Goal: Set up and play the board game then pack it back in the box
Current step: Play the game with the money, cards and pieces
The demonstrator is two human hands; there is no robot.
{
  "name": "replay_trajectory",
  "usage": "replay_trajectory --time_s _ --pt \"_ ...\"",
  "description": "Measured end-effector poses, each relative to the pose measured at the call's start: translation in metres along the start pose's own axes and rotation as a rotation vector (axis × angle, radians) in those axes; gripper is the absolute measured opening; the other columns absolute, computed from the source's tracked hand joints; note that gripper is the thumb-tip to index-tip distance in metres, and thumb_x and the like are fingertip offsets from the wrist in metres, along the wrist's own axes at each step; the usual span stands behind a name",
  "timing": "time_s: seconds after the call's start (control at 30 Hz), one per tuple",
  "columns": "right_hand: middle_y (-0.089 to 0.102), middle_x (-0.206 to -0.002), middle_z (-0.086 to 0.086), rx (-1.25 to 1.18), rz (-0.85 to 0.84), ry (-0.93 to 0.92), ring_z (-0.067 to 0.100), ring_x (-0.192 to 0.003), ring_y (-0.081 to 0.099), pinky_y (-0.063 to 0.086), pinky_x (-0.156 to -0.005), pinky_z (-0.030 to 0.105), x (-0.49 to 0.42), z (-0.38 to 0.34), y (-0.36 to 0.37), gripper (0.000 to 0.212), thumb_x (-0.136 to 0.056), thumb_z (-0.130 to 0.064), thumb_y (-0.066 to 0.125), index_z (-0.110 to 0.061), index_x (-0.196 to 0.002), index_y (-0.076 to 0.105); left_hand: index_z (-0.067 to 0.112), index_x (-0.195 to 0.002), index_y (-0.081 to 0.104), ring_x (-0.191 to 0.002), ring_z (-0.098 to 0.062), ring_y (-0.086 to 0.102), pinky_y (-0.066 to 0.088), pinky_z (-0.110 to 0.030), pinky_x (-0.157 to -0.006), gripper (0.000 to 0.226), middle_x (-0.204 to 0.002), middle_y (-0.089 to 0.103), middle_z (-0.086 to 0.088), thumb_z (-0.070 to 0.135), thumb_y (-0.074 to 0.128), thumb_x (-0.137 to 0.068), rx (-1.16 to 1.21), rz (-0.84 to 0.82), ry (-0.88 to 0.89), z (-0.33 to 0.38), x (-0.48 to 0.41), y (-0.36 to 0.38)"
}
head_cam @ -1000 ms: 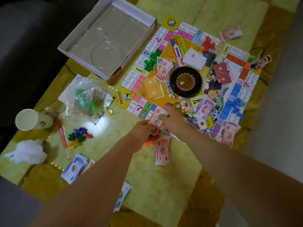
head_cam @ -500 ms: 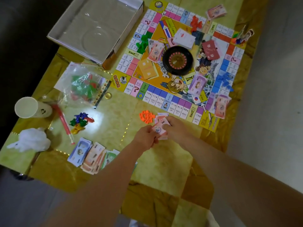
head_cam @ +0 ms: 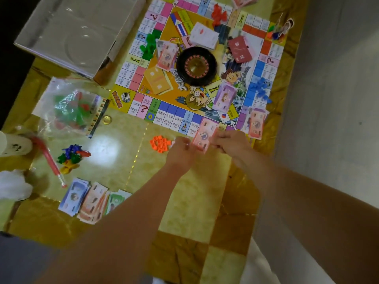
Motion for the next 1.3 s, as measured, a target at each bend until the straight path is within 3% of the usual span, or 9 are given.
replay_trajectory --time_s 0.17,0.27,0.47,0.63,0.73,0.87,1.03,1.17,1.3 --pt "0.068 -0.089 0.013 -0.014 0.071 -0.064 0.008 -0.055 0.063 0.048 -0.048 0.011 -0.049 -0.042 -0.046 0.025 -0.081 0.003 0.072 0.004 -0.105 0.065 0.013 -0.121 0.055 -0.103 -0.025 0.06 0.049 -0.032 -0.082 0.026 -0.113 0.062 -0.005 0.012 0.045 -0.097 -0.165 0.129 0.07 0.039 -0.033 0.009" --pt "0.071 -0.089 0.013 0.048 0.134 -0.095 0.012 -0.058 0.064 0.055 -0.061 0.02 -0.084 -0.064 -0.061 0.015 -0.078 0.001 0.075 -0.005 -0.086 0.065 0.014 -0.117 0.059 -0.098 -0.025 0.062 0.052 -0.038 -0.085 0.025 -0.109 0.064 -0.004 0.013 0.046 -0.096 -0.194 0.158 0.118 0.061 -0.057 0.019" --pt "0.072 -0.098 0.007 0.225 0.221 -0.171 0.025 -0.089 0.07 0.057 -0.085 0.042 -0.129 -0.071 -0.057 0.032 -0.073 -0.009 0.081 -0.022 -0.062 0.054 0.024 -0.125 0.06 -0.064 -0.017 0.053 0.037 -0.024 -0.051 0.045 -0.102 0.063 -0.007 -0.001 0.039 -0.093 -0.251 0.103 0.254 0.089 -0.094 0.043" --pt "0.053 -0.09 -0.006 0.428 0.285 -0.283 0.011 -0.085 0.05 0.038 -0.068 0.023 -0.13 -0.075 -0.058 0.024 -0.083 -0.018 0.072 -0.017 -0.098 0.054 0.022 -0.12 0.065 -0.071 -0.041 0.056 0.038 -0.024 -0.055 0.049 -0.114 0.056 -0.018 -0.004 0.038 -0.089 -0.335 0.035 0.244 0.084 -0.116 0.06" --pt "0.057 -0.093 0.002 0.456 0.285 -0.473 0.014 -0.077 0.053 0.031 -0.054 0.024 -0.12 -0.079 -0.057 0.026 -0.085 -0.01 0.065 -0.019 -0.101 0.046 0.023 -0.116 0.066 -0.075 -0.035 0.059 0.043 -0.025 -0.054 0.051 -0.112 0.058 -0.02 -0.006 0.037 -0.085 -0.324 0.028 0.264 0.08 -0.121 0.062" --pt "0.053 -0.12 0.005 0.654 0.071 -0.521 0.013 -0.083 0.056 0.046 -0.071 0.027 -0.117 -0.07 -0.041 0.033 -0.09 -0.009 0.057 -0.026 -0.119 0.058 0.024 -0.116 0.066 -0.068 -0.022 0.058 0.046 -0.021 -0.052 0.05 -0.111 0.058 -0.021 -0.002 0.038 -0.084 -0.321 -0.006 0.276 0.079 -0.12 0.058" --pt "0.048 -0.133 0.01 0.717 0.031 -0.473 0.025 -0.109 0.057 0.048 -0.09 0.035 -0.108 -0.068 -0.033 0.044 -0.092 -0.012 0.056 -0.024 -0.134 0.052 0.027 -0.125 0.059 -0.109 -0.024 0.05 0.051 -0.04 -0.083 0.04 -0.12 0.048 -0.007 0.009 0.045 -0.092 -0.499 0.259 0.17 0.078 -0.083 0.036" --pt "0.061 -0.11 0.006 0.611 -0.071 -0.601 0.017 -0.087 0.061 0.05 -0.073 0.032 -0.072 -0.058 -0.021 0.032 -0.091 -0.008 0.054 -0.019 -0.122 0.055 0.017 -0.126 0.057 -0.112 -0.03 0.047 0.048 -0.043 -0.088 0.039 -0.117 0.048 -0.012 0.008 0.049 -0.089 -0.555 0.321 0.198 0.056 -0.052 0.027" --pt "0.057 -0.077 -0.01 0.635 -0.245 -0.522 0.01 -0.066 0.053 0.04 -0.059 0.023 -0.025 -0.006 0.001 0.013 -0.091 -0.013 0.055 -0.025 -0.09 0.06 0.017 -0.105 0.063 -0.094 -0.03 0.06 0.046 -0.033 -0.071 0.02 -0.101 0.061 -0.008 0.019 0.048 -0.092 -0.542 0.328 0.15 0.024 -0.011 0.024"
Point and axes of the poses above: each hand's wrist, its own x-axis away from the middle knuckle, its own y-axis out of the palm, z = x × y, the point moved 6 cm from there along -x, towards the middle knuckle
